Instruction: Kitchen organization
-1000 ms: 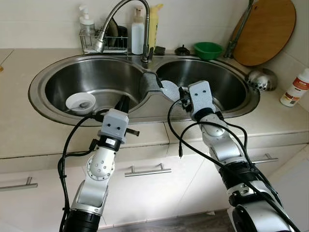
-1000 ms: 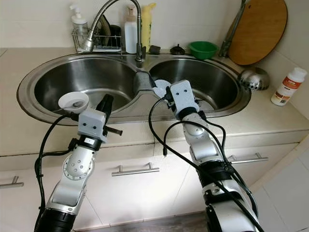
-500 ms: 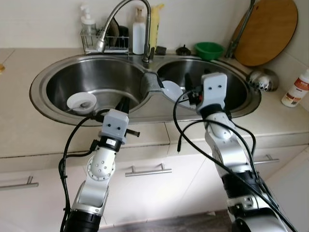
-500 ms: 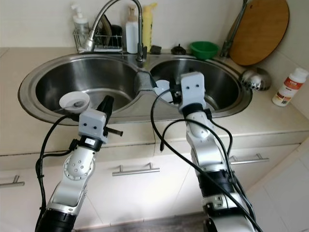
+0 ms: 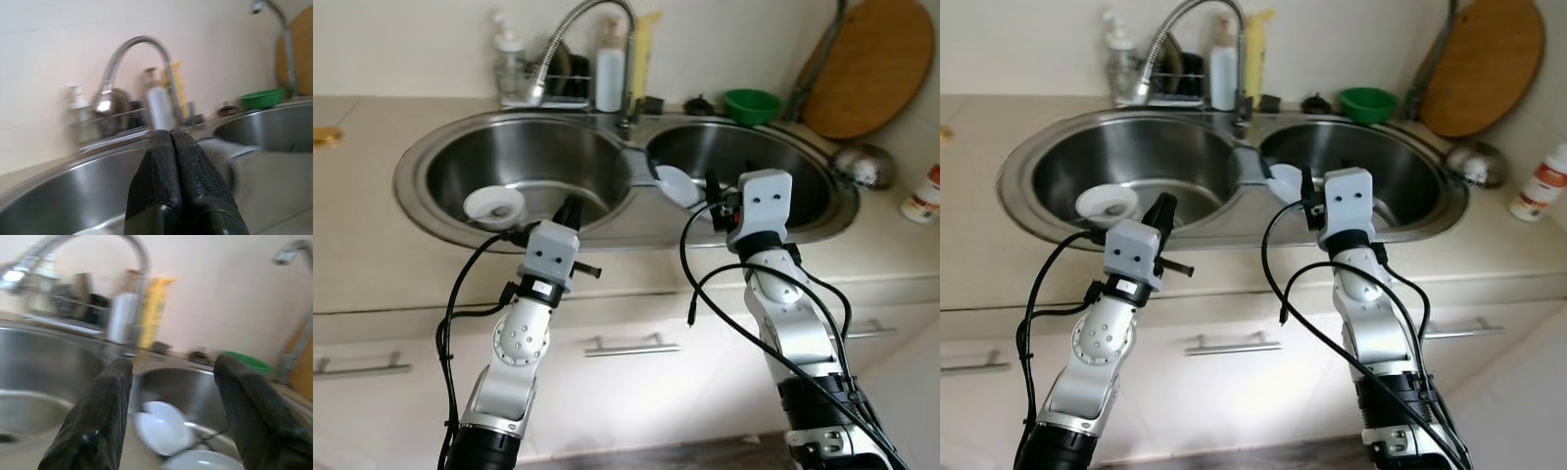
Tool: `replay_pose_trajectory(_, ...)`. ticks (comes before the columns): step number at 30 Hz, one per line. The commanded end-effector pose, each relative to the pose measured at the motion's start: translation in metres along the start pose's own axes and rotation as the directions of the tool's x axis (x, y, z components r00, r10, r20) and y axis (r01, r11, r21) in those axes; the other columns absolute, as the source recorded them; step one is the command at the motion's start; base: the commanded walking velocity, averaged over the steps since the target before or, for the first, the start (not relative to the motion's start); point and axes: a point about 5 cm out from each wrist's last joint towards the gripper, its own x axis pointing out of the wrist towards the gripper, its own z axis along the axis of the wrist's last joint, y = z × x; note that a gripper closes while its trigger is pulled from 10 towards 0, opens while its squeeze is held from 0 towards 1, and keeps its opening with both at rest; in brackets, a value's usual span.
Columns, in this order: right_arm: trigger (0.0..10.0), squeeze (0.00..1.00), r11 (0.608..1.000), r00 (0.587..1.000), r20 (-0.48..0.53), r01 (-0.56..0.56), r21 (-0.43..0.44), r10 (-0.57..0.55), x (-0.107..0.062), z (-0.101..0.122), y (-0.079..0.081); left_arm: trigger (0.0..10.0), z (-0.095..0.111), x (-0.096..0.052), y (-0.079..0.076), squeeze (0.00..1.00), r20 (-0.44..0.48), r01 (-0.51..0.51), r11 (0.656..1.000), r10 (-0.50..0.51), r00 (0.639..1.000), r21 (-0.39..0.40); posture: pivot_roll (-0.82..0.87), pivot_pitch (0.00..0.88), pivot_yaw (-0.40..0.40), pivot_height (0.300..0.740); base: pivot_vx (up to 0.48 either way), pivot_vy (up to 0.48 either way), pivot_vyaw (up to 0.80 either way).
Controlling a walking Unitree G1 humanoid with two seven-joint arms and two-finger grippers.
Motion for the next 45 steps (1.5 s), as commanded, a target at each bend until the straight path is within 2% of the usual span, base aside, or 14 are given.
replay_pose_trajectory(1, 10.0, 0.0, 1.0, 1.0, 0.01, 0.013, -0.013, -0.012, -0.003, 0.003, -0.003, 10.0, 0.007, 0.003, -0.001, 0.0, 0.035, 0.003, 1.0, -0.003, 0.999, -0.005, -0.01, 0.0, -0.089, 0.74, 0.0, 0.446, 0.0)
replay_pose_trajectory(7, 10.0, 0.0, 0.999, 1.0, 0.022, -0.004, -0.05, 0.005, -0.008, 0.006, -0.001, 10.0, 0.008, 0.002, -0.002, 0.0, 0.047, 0.008, 1.0, -0.009, 0.999, 0.006, -0.02, 0.0, -0.087, 0.74, 0.0, 0.057, -0.36)
replay_pose_trajectory(15, 10.0, 0.0, 0.998, 1.0, 0.01, 0.018, -0.065, -0.017, -0.019, 0.002, -0.008, 10.0, 0.009, 0.002, -0.002, 0.0, 0.057, 0.007, 1.0, -0.007, 0.998, -0.001, -0.02, 0.0, -0.088, 0.74, 0.0, 0.0, -0.8)
replay_pose_trajectory(33, 10.0, 0.0, 0.973, 0.994, 0.05, 0.103, -0.209, -0.095, -0.04, 0.003, -0.027, 10.0, 0.008, 0.001, -0.004, 0.0, 0.063, 0.022, 1.0, -0.023, 0.998, 0.016, -0.03, 0.0, -0.084, 0.74, 0.0, 0.0, -0.8)
replay_pose_trajectory(42, 10.0, 0.0, 0.968, 0.991, 0.046, 0.136, -0.211, -0.13, -0.04, 0.002, -0.03, 10.0, 0.007, 0.001, -0.006, 0.0, 0.06, 0.035, 0.999, -0.036, 0.998, 0.017, -0.03, 0.0, -0.079, 0.74, 0.0, 0.0, -0.8)
replay_pose_trajectory(45, 10.0, 0.0, 0.968, 0.99, 0.042, 0.144, -0.206, -0.138, -0.039, 0.001, -0.031, 10.0, 0.007, 0.0, -0.006, 0.0, 0.056, 0.035, 0.999, -0.036, 0.998, 0.017, -0.03, 0.0, -0.084, 0.74, 0.0, -0.452, -0.8)
